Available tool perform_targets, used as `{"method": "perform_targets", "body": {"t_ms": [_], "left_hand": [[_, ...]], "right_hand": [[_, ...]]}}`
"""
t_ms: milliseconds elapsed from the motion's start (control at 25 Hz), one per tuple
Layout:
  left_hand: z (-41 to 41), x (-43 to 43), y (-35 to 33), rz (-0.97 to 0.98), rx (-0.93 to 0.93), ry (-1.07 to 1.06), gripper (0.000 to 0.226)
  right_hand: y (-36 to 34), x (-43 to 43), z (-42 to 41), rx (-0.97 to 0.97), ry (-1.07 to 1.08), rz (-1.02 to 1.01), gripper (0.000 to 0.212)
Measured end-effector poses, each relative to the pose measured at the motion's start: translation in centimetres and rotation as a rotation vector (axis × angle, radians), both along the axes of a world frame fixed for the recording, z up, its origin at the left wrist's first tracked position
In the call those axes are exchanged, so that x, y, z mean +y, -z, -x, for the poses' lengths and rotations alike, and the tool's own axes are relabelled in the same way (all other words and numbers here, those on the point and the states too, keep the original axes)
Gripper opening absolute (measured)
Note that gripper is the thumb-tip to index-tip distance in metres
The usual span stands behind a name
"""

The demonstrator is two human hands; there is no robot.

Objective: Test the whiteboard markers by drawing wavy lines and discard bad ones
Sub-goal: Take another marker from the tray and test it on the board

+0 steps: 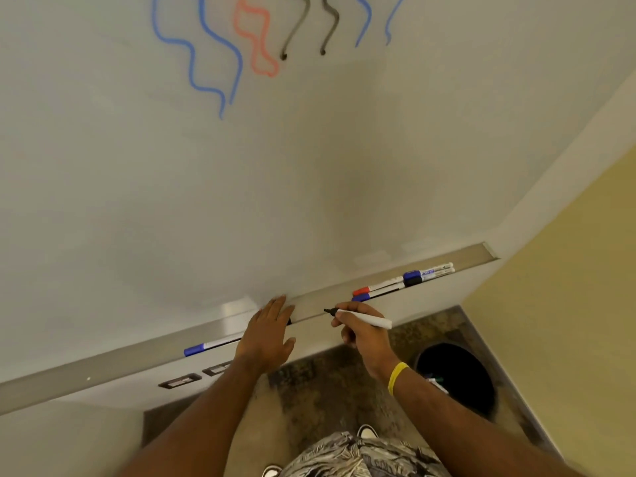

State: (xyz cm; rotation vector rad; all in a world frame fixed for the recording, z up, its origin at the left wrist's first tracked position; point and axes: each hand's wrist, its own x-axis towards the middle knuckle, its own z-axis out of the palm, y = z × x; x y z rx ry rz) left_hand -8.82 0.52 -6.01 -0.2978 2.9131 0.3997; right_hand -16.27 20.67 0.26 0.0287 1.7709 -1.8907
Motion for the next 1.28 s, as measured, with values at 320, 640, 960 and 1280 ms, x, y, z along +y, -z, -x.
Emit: {"method": "perform_targets", "body": {"t_ms": [320, 640, 960, 1280], "left_hand": [[1.0, 1.0, 3.2, -0.093, -0.159, -0.041, 0.059], [2.8, -0.3, 3.9, -0.112, -0.044, -0.091, 0.048], [3.4, -1.0, 1.5, -0.234, 0.003, -0.226, 0.029], [3.0, 2.3, -3.3, -0.649, 0.263, -0.273, 0.037]], "right_hand": [[1.6, 1.1, 0.7, -0.027, -0.020, -0.080, 0.009], [1.9, 0.6, 1.8, -0.031, -0.016, -0.077, 0.008], [1.4, 0.2, 2.4, 0.012, -0.016, -0.060, 0.011], [1.4, -0.9, 1.9, 0.014, 0.044, -0.067, 0.011]]}}
